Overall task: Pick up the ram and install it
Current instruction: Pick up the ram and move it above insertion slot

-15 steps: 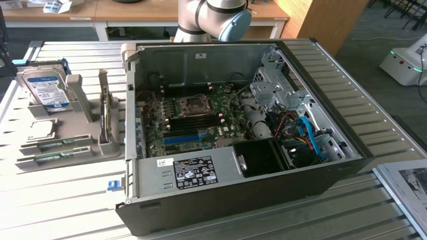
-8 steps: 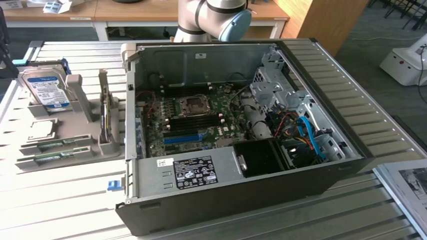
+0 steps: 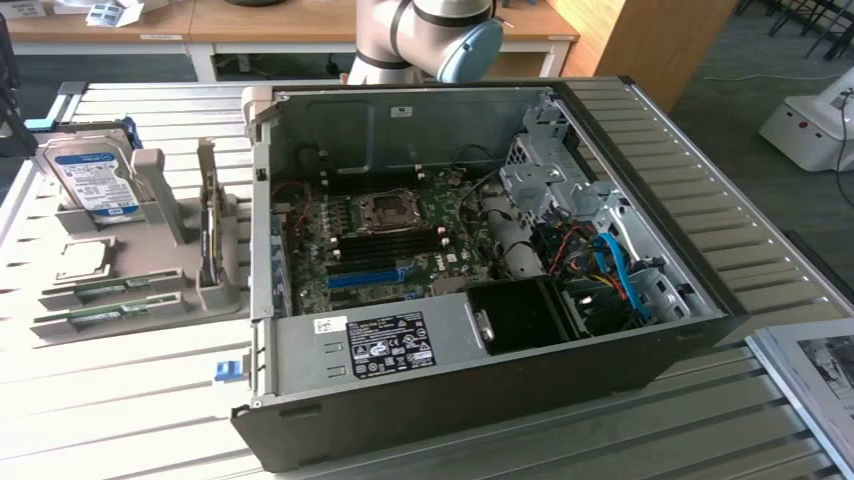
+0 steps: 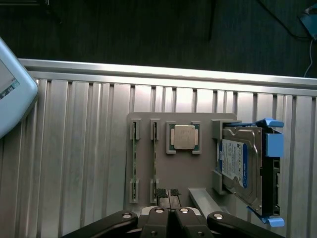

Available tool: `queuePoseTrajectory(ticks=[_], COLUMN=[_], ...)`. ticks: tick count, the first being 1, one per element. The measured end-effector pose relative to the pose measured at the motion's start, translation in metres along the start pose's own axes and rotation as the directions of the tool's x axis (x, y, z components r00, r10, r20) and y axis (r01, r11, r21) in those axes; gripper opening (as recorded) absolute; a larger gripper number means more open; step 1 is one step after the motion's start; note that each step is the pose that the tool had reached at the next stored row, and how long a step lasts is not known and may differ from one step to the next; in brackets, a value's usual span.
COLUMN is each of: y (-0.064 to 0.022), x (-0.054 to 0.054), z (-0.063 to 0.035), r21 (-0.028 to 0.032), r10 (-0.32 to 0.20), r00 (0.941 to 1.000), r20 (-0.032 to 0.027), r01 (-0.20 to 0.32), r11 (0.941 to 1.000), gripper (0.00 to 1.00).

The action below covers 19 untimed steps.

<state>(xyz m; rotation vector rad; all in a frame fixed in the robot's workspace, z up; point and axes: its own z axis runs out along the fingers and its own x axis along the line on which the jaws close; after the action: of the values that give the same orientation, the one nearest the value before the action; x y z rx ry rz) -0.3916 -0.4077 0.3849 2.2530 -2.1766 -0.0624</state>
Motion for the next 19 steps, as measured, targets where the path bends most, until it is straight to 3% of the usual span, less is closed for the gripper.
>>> queuePoseTrajectory(ticks=[6,7,19], y=[0.0,0.0,0.0], x=[0.0,0.0,0.0], z=[0.0,0.0,0.0006], r21=[0.0001,0.0001,0.0002], r10=[0.0,0.0,0.0], r00=[1.0,1.0,1.0], r20=[0.0,0.0,0.0001], r01=[0.0,0.0,0.0], r11=[1.0,1.0,1.0], gripper=[0.16,0.24,0.24])
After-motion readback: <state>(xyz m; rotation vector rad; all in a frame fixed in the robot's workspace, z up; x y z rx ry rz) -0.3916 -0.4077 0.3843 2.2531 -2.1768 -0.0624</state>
